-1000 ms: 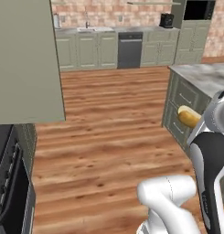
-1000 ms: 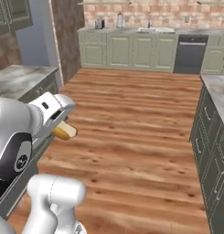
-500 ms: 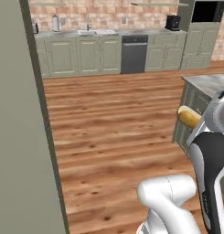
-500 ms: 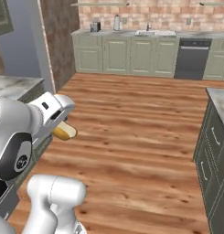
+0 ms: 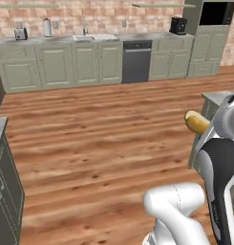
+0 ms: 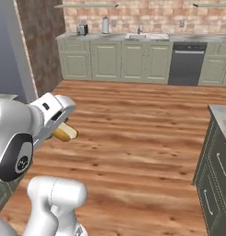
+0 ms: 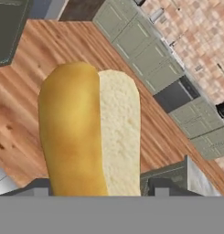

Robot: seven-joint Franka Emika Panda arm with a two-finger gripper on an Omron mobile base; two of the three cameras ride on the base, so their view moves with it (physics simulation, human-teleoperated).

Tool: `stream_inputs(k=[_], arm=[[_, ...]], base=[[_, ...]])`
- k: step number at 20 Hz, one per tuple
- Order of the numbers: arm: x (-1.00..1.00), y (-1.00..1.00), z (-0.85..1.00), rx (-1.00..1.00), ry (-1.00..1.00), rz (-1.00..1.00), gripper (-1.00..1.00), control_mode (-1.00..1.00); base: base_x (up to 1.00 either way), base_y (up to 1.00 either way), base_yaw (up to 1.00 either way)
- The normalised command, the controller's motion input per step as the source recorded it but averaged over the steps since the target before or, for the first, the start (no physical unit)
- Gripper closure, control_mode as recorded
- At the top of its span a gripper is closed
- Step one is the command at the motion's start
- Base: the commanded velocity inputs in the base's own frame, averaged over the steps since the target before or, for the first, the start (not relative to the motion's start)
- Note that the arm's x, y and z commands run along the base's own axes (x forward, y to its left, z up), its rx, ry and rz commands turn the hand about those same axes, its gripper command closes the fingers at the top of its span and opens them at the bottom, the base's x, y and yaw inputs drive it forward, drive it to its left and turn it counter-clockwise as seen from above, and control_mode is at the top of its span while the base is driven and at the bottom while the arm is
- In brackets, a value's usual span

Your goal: Move the hot dog bun to the plate on the dining table and place the condiment next to that plate. Then navigate to the fridge and take the sausage and place it on the plate as well.

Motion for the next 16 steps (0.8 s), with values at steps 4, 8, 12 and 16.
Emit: stream_inputs(k=[4, 8, 12, 16], arm=[[0.0, 0.0, 0.0, 0.0, 0.0, 0.0, 1.0, 1.0], [0.0, 0.0, 0.0, 0.0, 0.0, 0.0, 1.0, 1.0], [0.0, 0.0, 0.0, 0.0, 0.0, 0.0, 1.0, 1.0], [0.0, 0.0, 0.0, 0.0, 0.0, 0.0, 1.0, 1.0]], base=[[1.0, 0.0, -0.29], [1.0, 0.0, -0.29], [1.0, 0.0, -0.34], [1.0, 0.08, -0.43]])
